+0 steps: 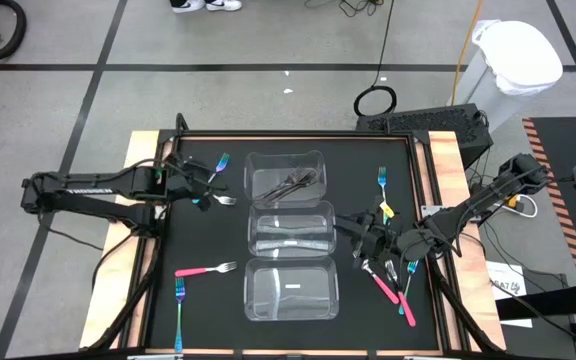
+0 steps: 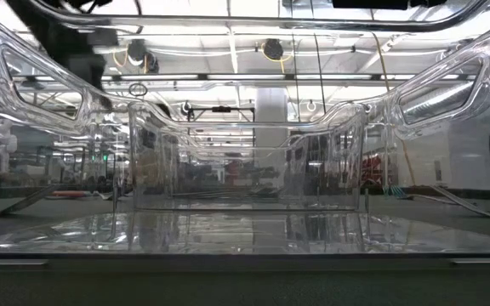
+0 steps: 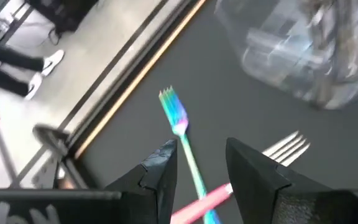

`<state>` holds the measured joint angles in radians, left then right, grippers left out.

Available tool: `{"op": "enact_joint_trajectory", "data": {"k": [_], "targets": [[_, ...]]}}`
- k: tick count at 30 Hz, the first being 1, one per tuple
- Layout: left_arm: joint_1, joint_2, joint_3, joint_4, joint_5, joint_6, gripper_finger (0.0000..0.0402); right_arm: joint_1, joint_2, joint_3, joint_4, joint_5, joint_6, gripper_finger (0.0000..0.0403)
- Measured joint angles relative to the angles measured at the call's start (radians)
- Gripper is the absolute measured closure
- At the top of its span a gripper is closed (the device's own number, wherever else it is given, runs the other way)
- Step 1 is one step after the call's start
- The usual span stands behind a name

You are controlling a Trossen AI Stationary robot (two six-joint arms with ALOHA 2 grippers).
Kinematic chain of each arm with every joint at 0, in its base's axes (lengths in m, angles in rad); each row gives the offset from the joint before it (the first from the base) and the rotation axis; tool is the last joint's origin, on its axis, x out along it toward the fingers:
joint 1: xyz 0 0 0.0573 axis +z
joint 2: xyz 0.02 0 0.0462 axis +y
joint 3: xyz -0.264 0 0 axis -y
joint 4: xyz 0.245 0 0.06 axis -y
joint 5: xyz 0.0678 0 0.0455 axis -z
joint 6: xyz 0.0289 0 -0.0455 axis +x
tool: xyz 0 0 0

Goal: Sort silverware by color (type)
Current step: Put the top left pink fork into the middle transparent bin

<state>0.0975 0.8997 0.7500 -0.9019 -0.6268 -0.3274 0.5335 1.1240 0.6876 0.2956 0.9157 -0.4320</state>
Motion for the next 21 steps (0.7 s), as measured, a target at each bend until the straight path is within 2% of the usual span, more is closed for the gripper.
{"op": "enact_joint_trajectory", "data": {"k": [2, 9, 17, 21], "targets": [[0.005, -0.001, -0.024, 0.002, 0.003, 0.033, 0.0262, -0.003, 0.0, 0.0, -0.002, 0.0, 0.002, 0.0273], [0.006, 0.002, -0.023, 0.047, 0.107, 0.098, 0.0262, -0.009, 0.0, 0.0, -0.016, -0.003, 0.052, 0.0273], [0.007, 0.063, -0.023, 0.065, 0.137, -0.001, 0.0262, -0.009, 0.0, 0.0, -0.029, -0.004, 0.053, 0.0273], [0.007, 0.122, -0.023, 0.064, 0.139, 0.001, 0.0262, -0.009, 0.0, 0.0, -0.029, -0.004, 0.045, 0.0273]]}}
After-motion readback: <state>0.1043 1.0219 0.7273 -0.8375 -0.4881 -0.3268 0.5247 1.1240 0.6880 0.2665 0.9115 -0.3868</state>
